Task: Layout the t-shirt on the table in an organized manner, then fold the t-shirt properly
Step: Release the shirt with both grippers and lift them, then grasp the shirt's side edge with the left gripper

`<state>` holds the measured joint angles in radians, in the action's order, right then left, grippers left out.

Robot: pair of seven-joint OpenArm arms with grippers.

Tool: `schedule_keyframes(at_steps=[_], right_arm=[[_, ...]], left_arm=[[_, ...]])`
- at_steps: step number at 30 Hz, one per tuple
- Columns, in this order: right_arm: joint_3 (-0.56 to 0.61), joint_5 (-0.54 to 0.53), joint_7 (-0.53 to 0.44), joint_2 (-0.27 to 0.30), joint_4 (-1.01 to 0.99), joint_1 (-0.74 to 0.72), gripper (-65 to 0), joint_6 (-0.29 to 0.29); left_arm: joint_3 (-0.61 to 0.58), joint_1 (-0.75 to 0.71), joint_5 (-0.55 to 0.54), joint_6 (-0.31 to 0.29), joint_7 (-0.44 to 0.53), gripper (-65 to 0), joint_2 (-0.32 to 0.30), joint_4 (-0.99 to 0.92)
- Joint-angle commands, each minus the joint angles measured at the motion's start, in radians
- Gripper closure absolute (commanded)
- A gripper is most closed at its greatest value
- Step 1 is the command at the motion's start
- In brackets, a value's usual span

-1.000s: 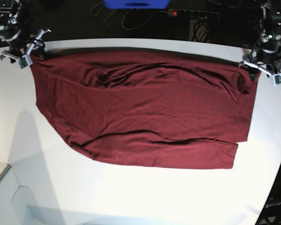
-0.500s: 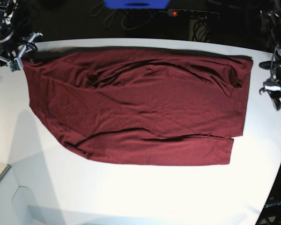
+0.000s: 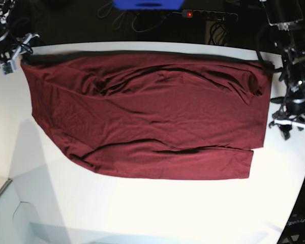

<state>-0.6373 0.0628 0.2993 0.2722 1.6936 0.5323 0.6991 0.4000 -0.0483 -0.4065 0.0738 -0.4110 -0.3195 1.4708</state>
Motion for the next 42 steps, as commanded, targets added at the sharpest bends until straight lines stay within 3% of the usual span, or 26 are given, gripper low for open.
schedule_keyframes(at_steps=[1,7,12,19,34,42], right_arm=[[-0.017,-0.014,-0.021,0.016,0.013,-0.008,-34.6,-0.001],[-0.126,-0.014,-0.021,-0.006,-0.025,-0.093,-34.5,-0.001],[-0.21,-0.01,-0.019,-0.035,-0.04,-0.169,-34.6,-0.001],[-0.215,-0.01,-0.019,-0.04,-0.039,-0.197,-34.6,-0.001],[-0.2,-0.01,-0.019,-0.04,-0.043,-0.232,-34.5,-0.001],[-0.2,-0.01,-0.019,-0.04,-0.043,-0.232,-34.5,-0.001]], left_arm=[[-0.013,0.043,-0.002,-0.006,0.025,-34.2,-0.014,-0.026],[-0.135,0.244,-0.004,-0.007,0.031,-34.2,-0.014,-0.319],[-0.189,0.33,-0.004,-0.007,0.033,-34.2,-0.014,-0.434],[-0.191,0.347,-0.004,-0.007,0.031,-34.2,0.016,-0.445],[-0.192,0.319,-0.002,-0.009,0.031,-34.2,0.02,-0.528],[-0.192,0.299,-0.004,-0.009,0.027,-33.9,0.023,-0.444]])
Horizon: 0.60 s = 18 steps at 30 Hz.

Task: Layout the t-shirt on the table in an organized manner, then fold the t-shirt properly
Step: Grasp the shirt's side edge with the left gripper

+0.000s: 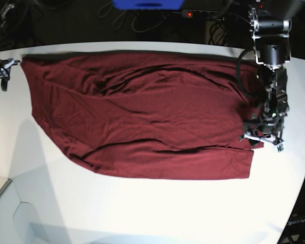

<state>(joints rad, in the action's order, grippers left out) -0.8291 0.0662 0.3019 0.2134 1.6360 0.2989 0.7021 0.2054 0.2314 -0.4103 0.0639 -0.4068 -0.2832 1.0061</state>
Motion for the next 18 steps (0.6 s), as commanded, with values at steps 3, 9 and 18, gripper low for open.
schedule_keyframes(at_steps=[3,9,18], right_arm=[[-0.008,-0.013,-0.022,0.019,0.014,0.001,-34.5,-0.004],[-0.008,-0.013,-0.022,0.017,0.014,0.001,-34.5,-0.004],[-0.008,-0.013,-0.022,-0.001,0.014,0.001,-34.4,-0.004]], left_arm=[[0.002,-0.005,0.0,0.001,0.022,-33.9,-0.015,0.089],[0.002,-0.022,0.001,0.001,0.024,-33.9,-0.015,0.118],[0.004,-0.014,0.001,0.001,0.026,-33.9,-0.014,0.053]])
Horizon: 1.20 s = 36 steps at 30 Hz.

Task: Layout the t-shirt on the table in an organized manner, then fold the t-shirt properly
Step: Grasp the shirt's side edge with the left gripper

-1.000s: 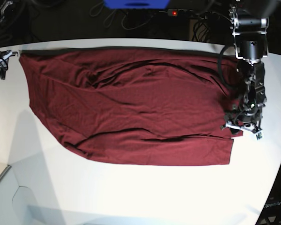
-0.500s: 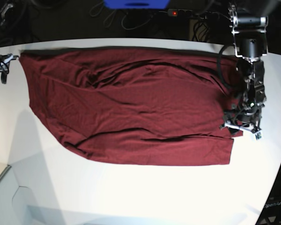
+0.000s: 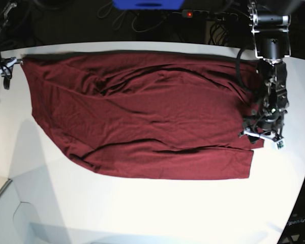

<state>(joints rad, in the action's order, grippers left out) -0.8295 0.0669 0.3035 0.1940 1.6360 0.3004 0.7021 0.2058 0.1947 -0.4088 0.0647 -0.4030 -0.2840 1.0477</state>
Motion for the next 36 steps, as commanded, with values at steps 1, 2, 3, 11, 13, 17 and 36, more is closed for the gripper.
schedule_keyframes(at_steps=[1,2,3,11,13,17,36], right_arm=[[-0.007,-0.014,-0.023,0.019,0.014,0.0,-34.4,-0.004],[-0.007,-0.014,-0.023,0.019,0.014,0.0,-34.4,-0.004],[-0.007,-0.014,-0.023,0.019,0.014,0.0,-34.4,-0.004],[-0.007,-0.014,-0.023,0.019,0.014,0.0,-34.4,-0.004],[-0.007,-0.014,-0.023,0.019,0.014,0.001,-34.4,-0.004],[-0.009,-0.012,-0.023,0.019,0.014,0.001,-34.4,-0.004],[-0.009,-0.012,-0.023,0.006,0.013,0.003,-34.4,-0.004]], left_arm=[[0.004,0.022,0.0,0.001,0.022,-33.9,-0.013,0.01],[0.004,0.022,0.0,0.001,0.022,-33.9,-0.013,0.01],[0.004,0.022,0.0,0.001,0.022,-33.9,-0.013,0.01],[-0.102,0.024,0.0,0.001,0.023,-33.8,-0.013,0.01],[-0.115,0.024,0.0,0.001,0.023,-33.2,-0.013,0.01],[-0.118,0.024,-0.002,0.001,0.025,-18.4,-0.013,0.019],[0.008,0.009,-0.002,0.002,0.014,-14.0,-0.031,0.065]])
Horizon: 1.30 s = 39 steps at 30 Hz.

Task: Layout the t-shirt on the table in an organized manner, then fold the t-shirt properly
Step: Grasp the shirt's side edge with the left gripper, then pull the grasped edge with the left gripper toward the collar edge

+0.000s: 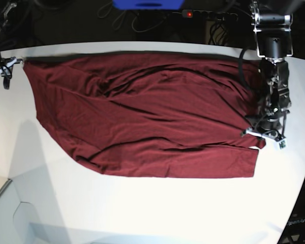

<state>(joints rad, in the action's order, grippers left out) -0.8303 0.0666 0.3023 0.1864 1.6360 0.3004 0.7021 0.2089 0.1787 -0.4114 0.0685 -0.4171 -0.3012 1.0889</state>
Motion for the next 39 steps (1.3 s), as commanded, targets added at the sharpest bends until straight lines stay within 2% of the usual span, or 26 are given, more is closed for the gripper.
schedule_keyframes(at_steps=[1,5,8,26,27,32,35,39], right_arm=[[-0.007,-0.012,-0.022,0.011,0.013,0.003,-34.4,-0.004],[-0.007,-0.012,-0.022,0.011,0.013,0.001,-34.4,-0.004],[-0.007,-0.012,-0.022,0.011,0.013,0.001,-34.4,-0.004],[-0.007,-0.012,-0.022,0.011,0.013,0.001,-34.4,-0.004],[-0.007,-0.012,-0.022,0.011,0.013,0.001,-34.4,-0.004],[-0.007,-0.012,-0.022,0.011,0.013,0.001,-34.4,-0.004],[-0.007,-0.012,-0.022,0.011,0.013,0.001,-34.4,-0.004],[-0.007,-0.012,-0.022,0.011,0.013,0.001,-34.4,-0.004]], left_arm=[[0.01,0.017,0.001,0.0,0.028,-17.0,-0.016,0.038],[0.011,0.008,0.001,0.0,0.028,-28.4,-0.016,0.075],[0.01,0.008,0.001,0.0,0.028,-33.2,-0.016,0.073],[0.011,-0.037,0.003,0.0,0.031,-32.5,-0.011,0.063],[0.008,-0.037,0.003,0.0,0.033,-30.8,-0.011,0.069],[0.011,-0.038,0.003,-0.002,0.036,-13.3,-0.006,0.087],[0.014,-0.034,0.003,-0.002,0.036,0.0,-0.006,0.087],[0.014,-0.032,0.001,-0.002,0.036,0.0,-0.006,0.093]])
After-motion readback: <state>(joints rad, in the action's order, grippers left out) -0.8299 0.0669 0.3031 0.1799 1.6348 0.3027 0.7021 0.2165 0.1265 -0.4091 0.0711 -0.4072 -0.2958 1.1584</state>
